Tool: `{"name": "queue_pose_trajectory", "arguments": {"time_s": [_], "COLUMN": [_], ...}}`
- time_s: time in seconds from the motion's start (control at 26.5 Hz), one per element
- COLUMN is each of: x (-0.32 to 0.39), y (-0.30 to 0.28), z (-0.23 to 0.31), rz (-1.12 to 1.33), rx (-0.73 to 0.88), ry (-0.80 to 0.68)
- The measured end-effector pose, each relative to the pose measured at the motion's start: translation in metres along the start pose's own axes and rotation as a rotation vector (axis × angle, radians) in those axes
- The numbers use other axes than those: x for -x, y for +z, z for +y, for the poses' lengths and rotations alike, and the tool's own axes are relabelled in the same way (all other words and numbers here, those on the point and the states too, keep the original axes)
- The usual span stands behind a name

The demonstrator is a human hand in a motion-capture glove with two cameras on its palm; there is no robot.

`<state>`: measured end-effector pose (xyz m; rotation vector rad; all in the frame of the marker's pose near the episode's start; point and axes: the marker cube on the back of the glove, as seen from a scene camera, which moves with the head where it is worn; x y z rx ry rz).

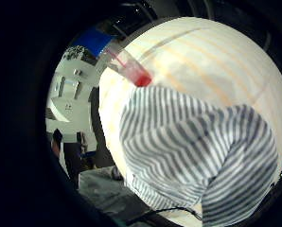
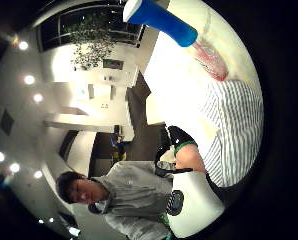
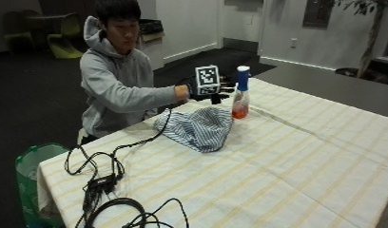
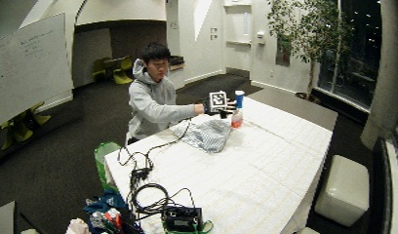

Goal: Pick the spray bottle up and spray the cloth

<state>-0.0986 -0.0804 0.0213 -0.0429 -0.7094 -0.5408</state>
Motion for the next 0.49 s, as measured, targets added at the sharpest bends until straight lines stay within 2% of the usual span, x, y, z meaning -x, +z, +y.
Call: {"name": "queue_pose_trajectory", "arguments": {"time_s": [0.49], "x": [0.013], "y": [0.005], "z": [0.133], "rz": [-0.036], "rx": [0.018], "ry": [-0.093]}}
